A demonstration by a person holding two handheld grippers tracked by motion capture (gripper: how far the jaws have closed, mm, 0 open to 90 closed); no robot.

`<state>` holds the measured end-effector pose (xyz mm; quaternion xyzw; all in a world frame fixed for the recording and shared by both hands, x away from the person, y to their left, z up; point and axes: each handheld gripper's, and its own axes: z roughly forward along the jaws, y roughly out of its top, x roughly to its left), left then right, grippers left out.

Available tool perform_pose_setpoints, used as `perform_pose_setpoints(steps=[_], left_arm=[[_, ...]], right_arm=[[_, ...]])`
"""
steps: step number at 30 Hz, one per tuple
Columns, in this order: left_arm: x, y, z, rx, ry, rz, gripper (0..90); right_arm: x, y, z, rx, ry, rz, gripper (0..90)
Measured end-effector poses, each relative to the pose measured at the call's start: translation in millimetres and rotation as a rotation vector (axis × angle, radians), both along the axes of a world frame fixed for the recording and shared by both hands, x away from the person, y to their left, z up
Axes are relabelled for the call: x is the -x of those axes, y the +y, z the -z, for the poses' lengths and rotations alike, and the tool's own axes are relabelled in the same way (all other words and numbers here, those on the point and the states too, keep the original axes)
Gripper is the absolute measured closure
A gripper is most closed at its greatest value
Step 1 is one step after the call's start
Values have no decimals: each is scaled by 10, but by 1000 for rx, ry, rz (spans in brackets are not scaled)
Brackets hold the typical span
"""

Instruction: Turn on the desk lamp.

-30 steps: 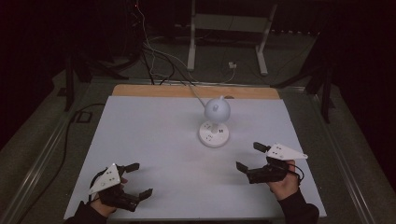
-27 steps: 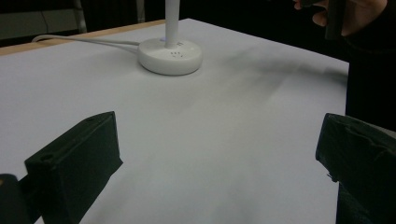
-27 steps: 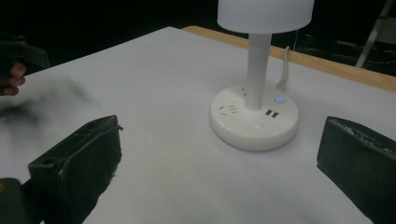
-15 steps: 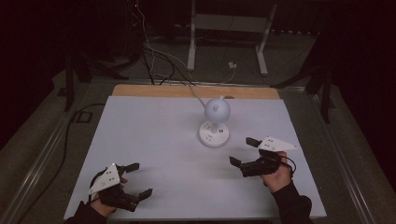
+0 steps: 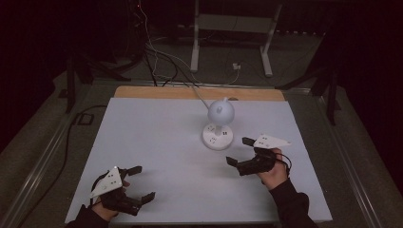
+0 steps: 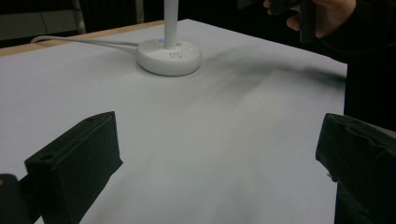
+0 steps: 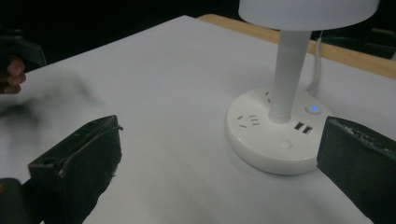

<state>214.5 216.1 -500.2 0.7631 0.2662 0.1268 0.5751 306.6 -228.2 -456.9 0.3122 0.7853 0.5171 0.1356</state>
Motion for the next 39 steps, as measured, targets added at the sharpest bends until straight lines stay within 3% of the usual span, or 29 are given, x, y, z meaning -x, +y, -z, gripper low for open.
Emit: perform_pose_setpoints(steps=[11, 18, 22, 26, 35, 39], left_arm=[[2, 1, 0, 1, 1, 1, 4], [1, 2, 0, 0, 3, 0, 4], [0, 4, 1, -2, 3, -1, 4], [1, 5, 2, -4, 4, -1, 4], [-1, 10, 0, -1, 4, -2, 4], [1, 8, 0, -2, 3, -1, 4]], right_arm=[[-142, 109, 42, 30, -18, -3, 0], [-247, 175, 111, 60, 1, -7, 0], [-335, 239, 159, 54, 6, 63, 0], [-387, 259, 189, 62, 11, 70, 1], [-504, 279, 197, 79, 32, 113, 170], [-550, 281, 198, 89, 52, 147, 306]])
